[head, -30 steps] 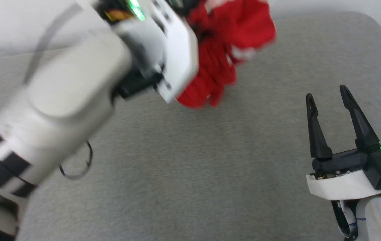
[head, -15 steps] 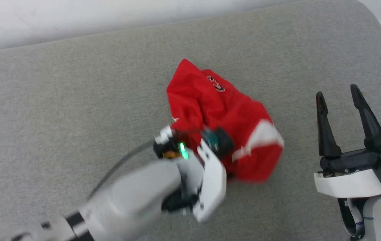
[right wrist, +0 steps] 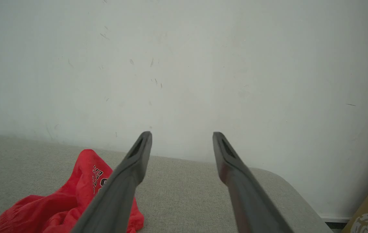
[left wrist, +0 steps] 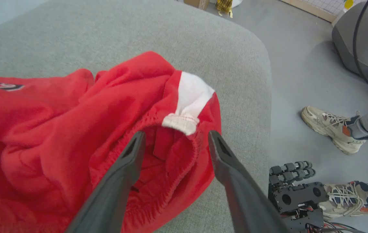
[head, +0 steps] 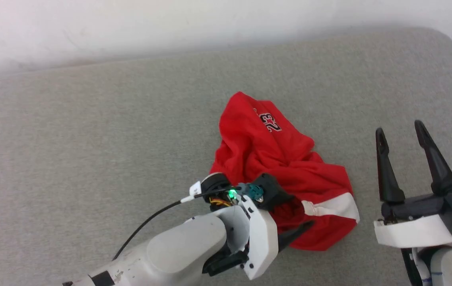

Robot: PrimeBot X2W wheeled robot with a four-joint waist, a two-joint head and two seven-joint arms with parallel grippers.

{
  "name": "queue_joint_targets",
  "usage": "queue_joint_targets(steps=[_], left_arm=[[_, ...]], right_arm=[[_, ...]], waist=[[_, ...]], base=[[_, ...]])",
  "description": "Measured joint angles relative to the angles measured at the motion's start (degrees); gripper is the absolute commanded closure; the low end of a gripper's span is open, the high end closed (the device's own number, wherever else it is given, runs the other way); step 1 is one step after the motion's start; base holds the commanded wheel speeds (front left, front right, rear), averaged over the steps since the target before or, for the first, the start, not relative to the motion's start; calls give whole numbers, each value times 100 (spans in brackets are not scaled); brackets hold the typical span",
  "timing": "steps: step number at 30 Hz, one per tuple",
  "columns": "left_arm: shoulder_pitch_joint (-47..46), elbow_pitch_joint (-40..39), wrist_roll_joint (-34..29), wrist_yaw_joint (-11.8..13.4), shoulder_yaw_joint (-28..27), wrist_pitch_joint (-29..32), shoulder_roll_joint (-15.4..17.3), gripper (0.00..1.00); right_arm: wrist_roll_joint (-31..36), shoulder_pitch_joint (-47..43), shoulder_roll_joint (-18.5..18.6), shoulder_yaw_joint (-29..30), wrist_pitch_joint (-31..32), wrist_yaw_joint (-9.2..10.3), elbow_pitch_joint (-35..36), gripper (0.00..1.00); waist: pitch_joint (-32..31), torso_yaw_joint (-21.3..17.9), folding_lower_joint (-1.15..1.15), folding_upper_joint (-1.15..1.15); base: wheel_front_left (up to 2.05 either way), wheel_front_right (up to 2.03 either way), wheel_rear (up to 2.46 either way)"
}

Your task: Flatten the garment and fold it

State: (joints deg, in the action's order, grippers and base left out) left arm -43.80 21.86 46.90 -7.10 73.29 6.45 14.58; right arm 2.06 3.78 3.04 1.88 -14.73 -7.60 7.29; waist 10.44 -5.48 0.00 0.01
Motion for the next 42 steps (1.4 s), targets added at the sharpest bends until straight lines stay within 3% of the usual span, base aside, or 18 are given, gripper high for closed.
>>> queue_joint_targets(steps=[5,8,12,15,20,25,30,35,42], left_arm=[[-6,-164,-155,124,-269,-906,16,0],[-7,-235,-352,514,-515,-1454,64,0],[14,-288,-620,1284,-1090,-2026,220,0],[254,-557,-746,1788,-1806,-2113,309,0],[954,-1479,-1739,2485,-3206,-2118,432,0],[2035,-1984,-2624,2822,-4457,-2118,447,0],[2819,-2145,-3054,2798,-5280,-2118,240,0],[3599,-2150,-3334,2428,-5856,-2118,-46,0],[4117,-1876,-3695,1909,-6241,-2118,-438,0]], right_arm=[[26,-183,0,42,0,0,-2,0],[42,-232,1,86,0,0,-3,0],[12,-304,1,200,-1,0,-1,0],[-13,-332,-1,279,0,-1,-1,0],[-58,-400,1,403,0,0,-9,0],[-180,-412,1,528,0,0,-55,0],[-409,-430,1,568,0,0,-146,0],[-566,-577,1,560,0,0,-237,0],[-567,-706,0,530,0,0,-259,0]], waist=[[-262,206,-1,0],[-398,338,0,-1],[-540,497,0,-1],[-616,593,-1,-1],[-673,701,0,-1],[-689,746,0,-1],[-724,755,0,-1],[-787,751,0,-1],[-836,765,0,-1]], base=[[0,0,0],[0,0,0],[0,0,0],[0,0,0],[0,0,0],[0,0,0],[0,0,0],[0,0,0],[0,0,0]])
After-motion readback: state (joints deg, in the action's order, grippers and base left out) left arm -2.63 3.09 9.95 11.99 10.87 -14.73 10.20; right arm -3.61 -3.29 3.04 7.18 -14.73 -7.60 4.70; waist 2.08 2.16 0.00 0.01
